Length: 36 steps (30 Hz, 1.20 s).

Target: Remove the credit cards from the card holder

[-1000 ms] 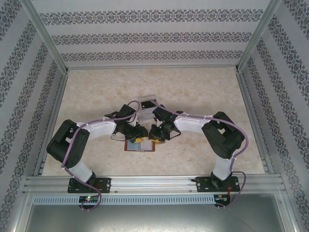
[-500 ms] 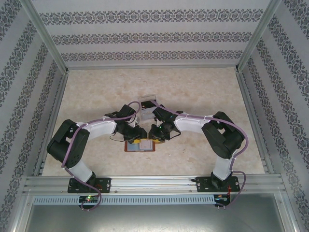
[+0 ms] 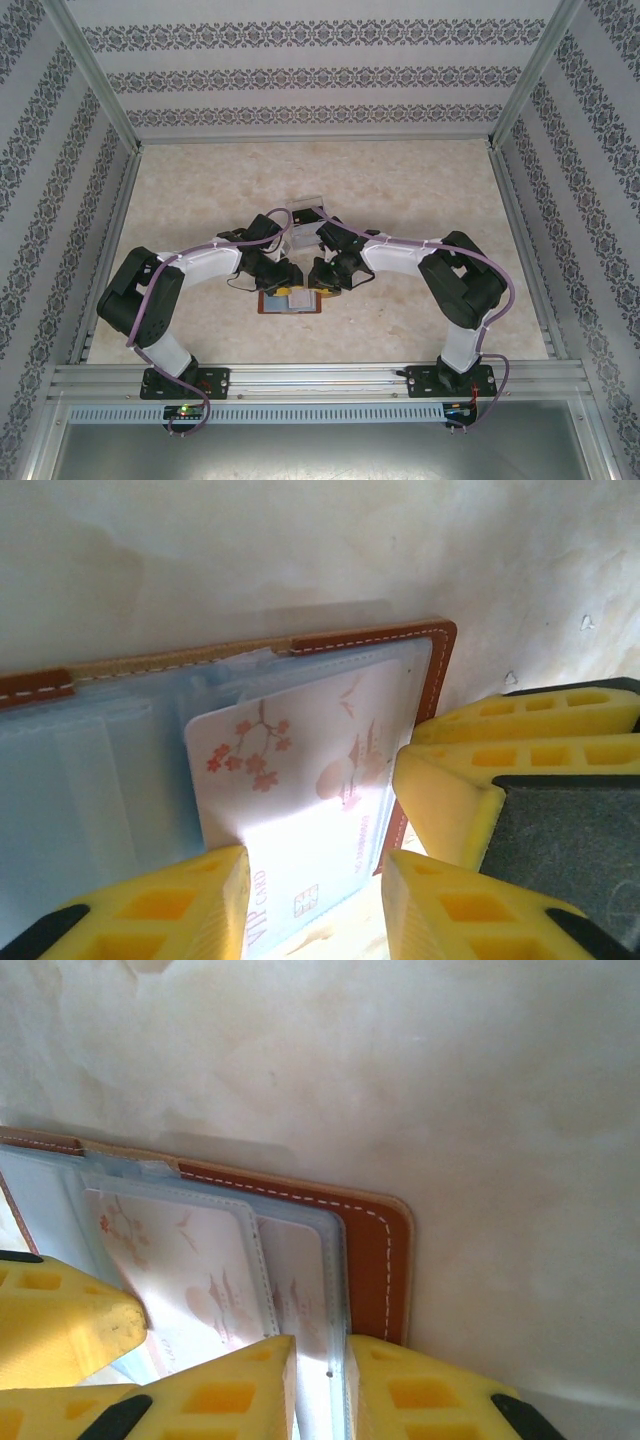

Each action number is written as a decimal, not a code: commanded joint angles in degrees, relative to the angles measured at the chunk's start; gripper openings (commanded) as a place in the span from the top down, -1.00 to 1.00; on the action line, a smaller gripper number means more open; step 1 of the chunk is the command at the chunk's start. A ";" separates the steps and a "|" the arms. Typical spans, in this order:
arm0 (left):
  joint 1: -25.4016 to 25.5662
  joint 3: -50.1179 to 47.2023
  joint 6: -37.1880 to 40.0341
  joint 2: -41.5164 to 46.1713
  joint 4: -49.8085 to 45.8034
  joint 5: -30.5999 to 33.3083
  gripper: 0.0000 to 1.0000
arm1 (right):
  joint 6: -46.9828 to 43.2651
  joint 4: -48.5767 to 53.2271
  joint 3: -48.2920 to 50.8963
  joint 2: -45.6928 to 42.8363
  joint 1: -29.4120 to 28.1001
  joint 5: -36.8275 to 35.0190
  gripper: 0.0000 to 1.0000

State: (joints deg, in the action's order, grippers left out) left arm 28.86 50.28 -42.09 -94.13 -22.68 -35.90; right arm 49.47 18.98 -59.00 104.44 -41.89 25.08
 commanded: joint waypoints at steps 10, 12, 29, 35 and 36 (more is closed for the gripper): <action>-0.27 0.14 -0.23 1.27 0.15 0.04 0.47 | 1.57 -1.23 0.85 -3.39 -0.97 0.02 0.85; -0.28 0.04 -0.18 1.19 0.12 0.04 0.47 | 1.65 -2.06 0.84 -2.84 -1.00 0.76 0.83; -0.27 -1.04 -0.49 -0.08 1.49 -0.81 0.53 | 2.14 -3.01 2.01 1.77 -1.37 0.49 0.54; -0.29 -1.01 0.57 -0.92 0.19 0.03 0.52 | 2.01 -2.65 2.14 1.73 -1.40 0.11 0.51; -0.27 -0.98 0.72 -1.24 -0.06 0.19 0.52 | 2.03 -2.64 2.16 1.69 -1.35 0.08 0.49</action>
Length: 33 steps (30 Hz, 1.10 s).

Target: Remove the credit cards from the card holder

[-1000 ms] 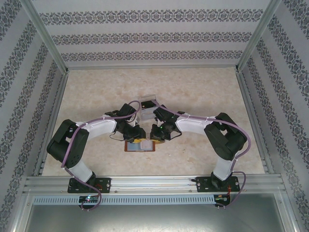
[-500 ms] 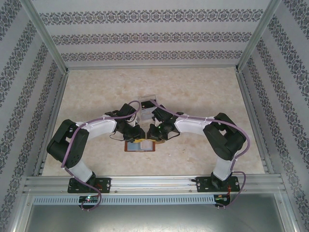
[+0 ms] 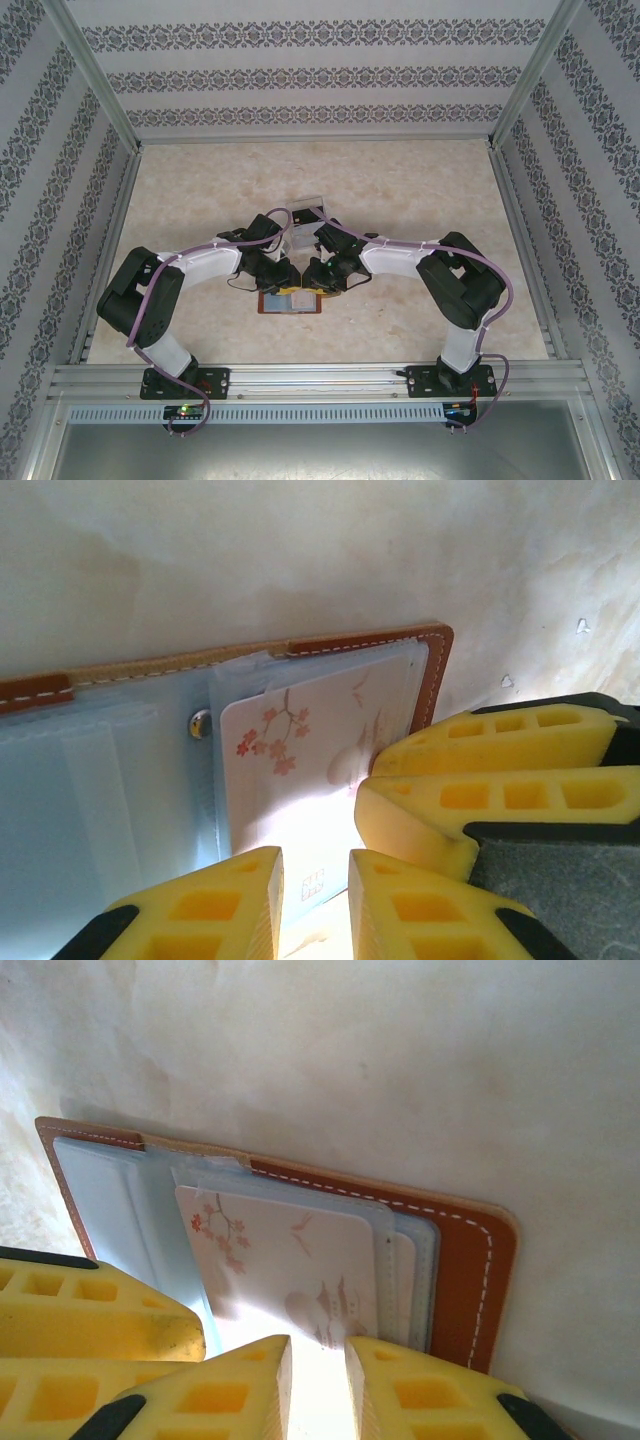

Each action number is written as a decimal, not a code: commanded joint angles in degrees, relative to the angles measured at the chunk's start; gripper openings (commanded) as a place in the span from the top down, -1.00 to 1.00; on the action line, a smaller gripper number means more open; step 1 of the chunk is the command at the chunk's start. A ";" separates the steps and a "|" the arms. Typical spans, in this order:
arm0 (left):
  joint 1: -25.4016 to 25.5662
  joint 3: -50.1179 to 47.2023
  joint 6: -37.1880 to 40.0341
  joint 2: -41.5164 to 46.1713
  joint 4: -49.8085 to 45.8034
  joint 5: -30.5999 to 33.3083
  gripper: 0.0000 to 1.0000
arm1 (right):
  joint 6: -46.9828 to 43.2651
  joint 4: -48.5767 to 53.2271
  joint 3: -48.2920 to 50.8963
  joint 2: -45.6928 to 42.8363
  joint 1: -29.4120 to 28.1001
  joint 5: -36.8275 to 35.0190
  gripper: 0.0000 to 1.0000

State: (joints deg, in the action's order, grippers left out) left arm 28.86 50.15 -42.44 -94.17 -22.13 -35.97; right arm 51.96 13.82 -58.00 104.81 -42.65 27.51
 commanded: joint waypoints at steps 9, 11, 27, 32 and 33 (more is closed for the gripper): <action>-0.30 -1.34 1.11 -3.17 0.77 -0.37 0.48 | -0.72 2.68 1.13 1.31 -0.64 -2.19 0.45; -0.30 -1.37 1.20 -3.30 0.73 -0.25 0.47 | -0.77 2.69 1.23 1.18 -0.58 -2.28 0.44; -0.25 -1.45 -0.90 -1.14 3.78 -2.82 0.54 | -0.04 1.72 1.74 -0.78 -0.55 -1.78 0.59; -0.27 -2.01 -1.54 -1.50 4.51 -3.50 0.54 | 0.19 1.56 2.22 -2.99 -0.48 -1.67 0.53; -0.28 -1.93 -1.44 -1.39 4.31 -3.36 0.54 | 0.28 1.34 2.44 -3.35 -0.33 -1.75 0.53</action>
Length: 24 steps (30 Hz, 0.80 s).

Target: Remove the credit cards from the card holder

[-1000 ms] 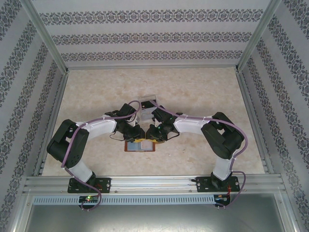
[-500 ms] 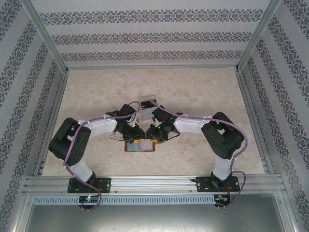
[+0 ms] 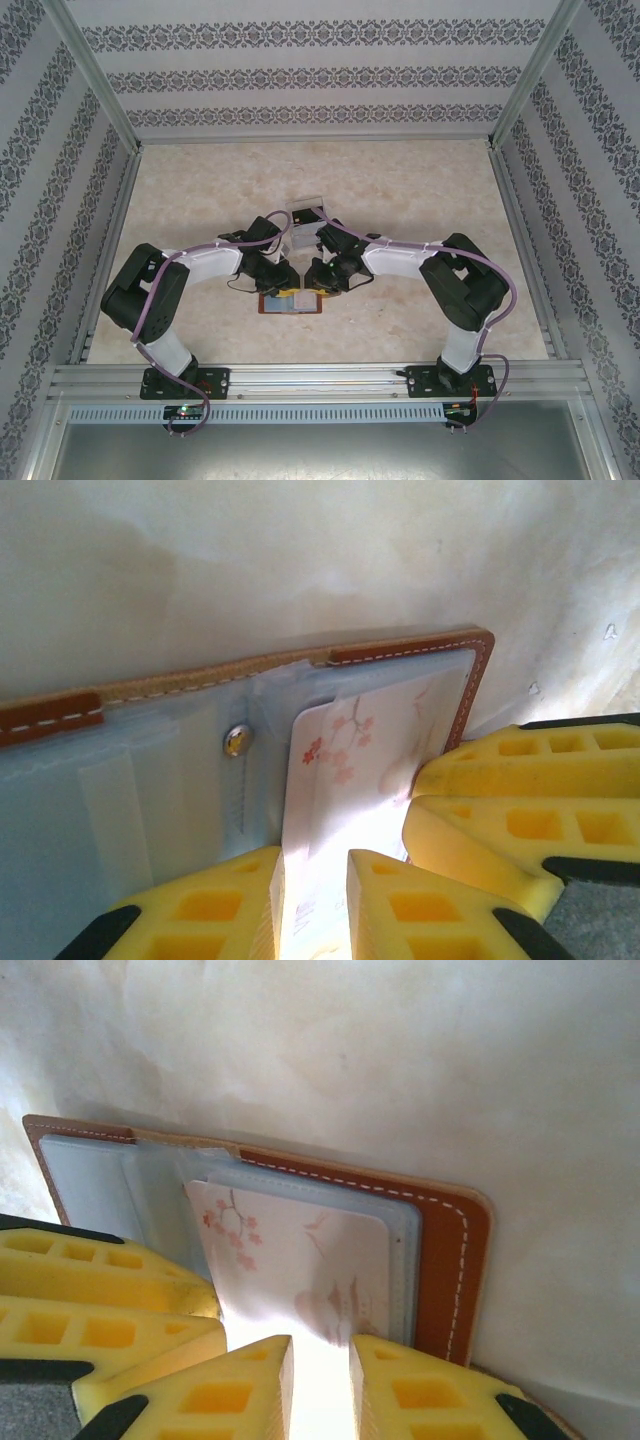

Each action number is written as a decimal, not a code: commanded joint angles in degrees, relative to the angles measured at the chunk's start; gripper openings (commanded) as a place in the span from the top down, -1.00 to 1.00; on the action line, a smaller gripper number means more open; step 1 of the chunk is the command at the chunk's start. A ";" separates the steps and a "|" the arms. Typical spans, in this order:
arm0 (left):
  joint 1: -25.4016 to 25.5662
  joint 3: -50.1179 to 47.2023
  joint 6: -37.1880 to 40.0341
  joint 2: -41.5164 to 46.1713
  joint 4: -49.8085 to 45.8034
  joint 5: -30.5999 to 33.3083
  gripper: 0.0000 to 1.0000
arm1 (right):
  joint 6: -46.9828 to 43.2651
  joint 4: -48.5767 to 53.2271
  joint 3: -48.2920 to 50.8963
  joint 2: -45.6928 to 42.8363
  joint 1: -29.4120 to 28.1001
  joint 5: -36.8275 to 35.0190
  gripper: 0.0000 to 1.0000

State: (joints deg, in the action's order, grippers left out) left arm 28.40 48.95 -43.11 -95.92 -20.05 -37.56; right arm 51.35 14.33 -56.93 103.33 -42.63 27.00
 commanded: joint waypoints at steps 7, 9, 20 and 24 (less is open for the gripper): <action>0.21 -0.41 -0.53 0.40 1.38 -1.29 0.55 | 1.03 0.20 2.16 -1.96 0.00 -1.15 0.56; 0.20 -0.20 -0.41 0.30 1.05 -1.15 0.55 | 1.11 0.04 2.35 -2.37 0.00 -1.24 0.59; 0.16 0.33 0.10 -0.06 -0.07 -0.76 0.55 | 0.81 0.01 3.01 -4.00 0.29 -1.43 0.61; 0.16 0.51 0.27 -0.21 -0.34 -0.71 0.55 | 0.57 0.56 3.14 -4.19 0.38 -1.83 0.62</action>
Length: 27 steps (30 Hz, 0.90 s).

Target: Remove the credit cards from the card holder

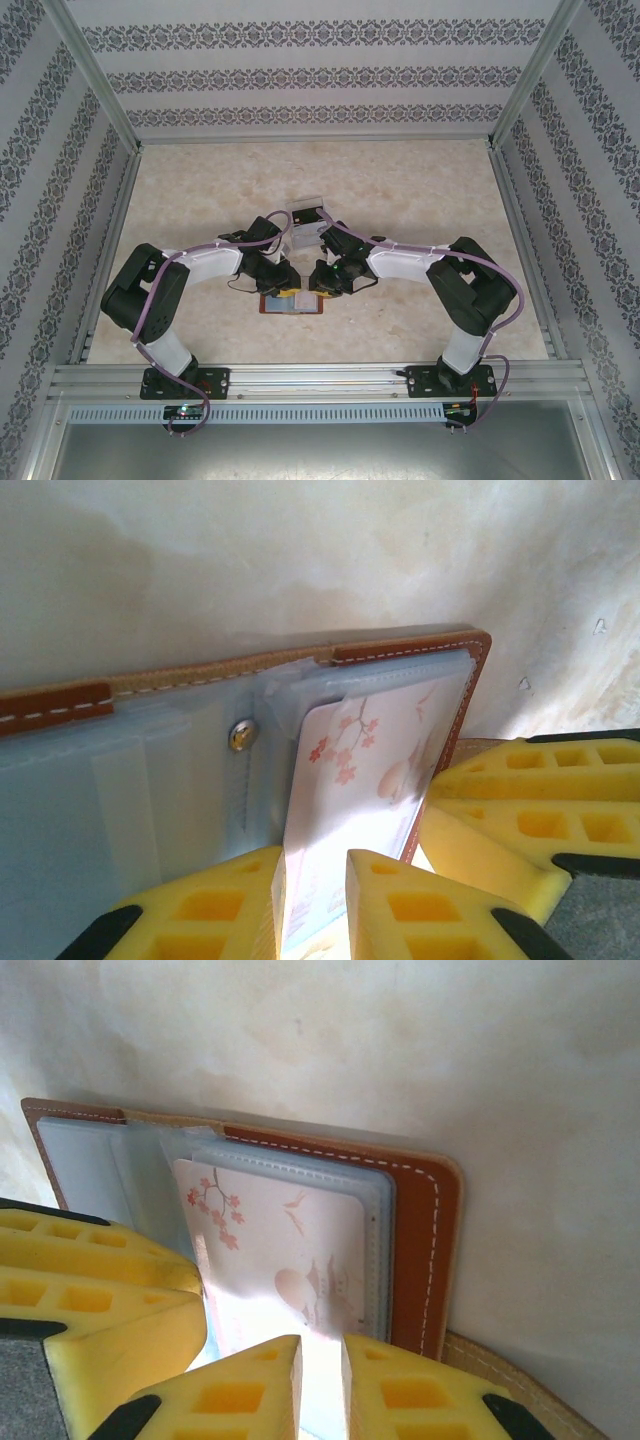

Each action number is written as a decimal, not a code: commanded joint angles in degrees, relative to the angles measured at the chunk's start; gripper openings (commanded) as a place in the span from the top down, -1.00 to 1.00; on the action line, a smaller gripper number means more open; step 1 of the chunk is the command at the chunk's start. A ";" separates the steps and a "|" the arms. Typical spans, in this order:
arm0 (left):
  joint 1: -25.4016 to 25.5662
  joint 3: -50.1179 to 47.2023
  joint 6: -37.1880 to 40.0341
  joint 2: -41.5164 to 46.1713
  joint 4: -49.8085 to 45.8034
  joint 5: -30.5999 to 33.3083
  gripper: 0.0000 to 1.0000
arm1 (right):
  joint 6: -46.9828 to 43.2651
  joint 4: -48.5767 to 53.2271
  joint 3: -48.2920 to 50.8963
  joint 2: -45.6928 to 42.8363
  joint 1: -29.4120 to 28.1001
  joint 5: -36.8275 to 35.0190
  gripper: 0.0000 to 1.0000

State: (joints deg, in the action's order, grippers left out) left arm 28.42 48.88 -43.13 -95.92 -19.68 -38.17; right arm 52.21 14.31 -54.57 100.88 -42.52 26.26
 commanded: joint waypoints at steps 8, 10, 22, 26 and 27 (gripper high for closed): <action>0.14 1.04 0.43 -0.23 -1.10 -0.15 0.55 | -1.23 2.33 0.73 0.43 0.36 -2.21 0.59; 0.14 1.10 0.35 -0.16 -1.09 -0.28 0.54 | -1.41 2.15 0.69 1.13 0.41 -2.09 0.58; 0.16 0.60 -1.46 0.97 1.86 -3.03 0.44 | -1.56 1.90 0.96 2.52 0.34 -2.03 0.56; 0.16 0.03 -2.04 0.78 3.06 -3.63 0.45 | -1.54 2.00 0.95 2.47 0.38 -1.99 0.56; 0.18 0.06 -2.07 0.82 3.03 -3.71 0.45 | -1.54 2.00 1.03 2.29 0.39 -2.01 0.56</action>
State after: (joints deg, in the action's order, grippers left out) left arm 28.42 49.10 -44.21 -95.90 -19.20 -39.44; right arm 51.09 15.16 -54.57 101.67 -42.48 25.10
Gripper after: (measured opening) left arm 0.276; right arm 0.221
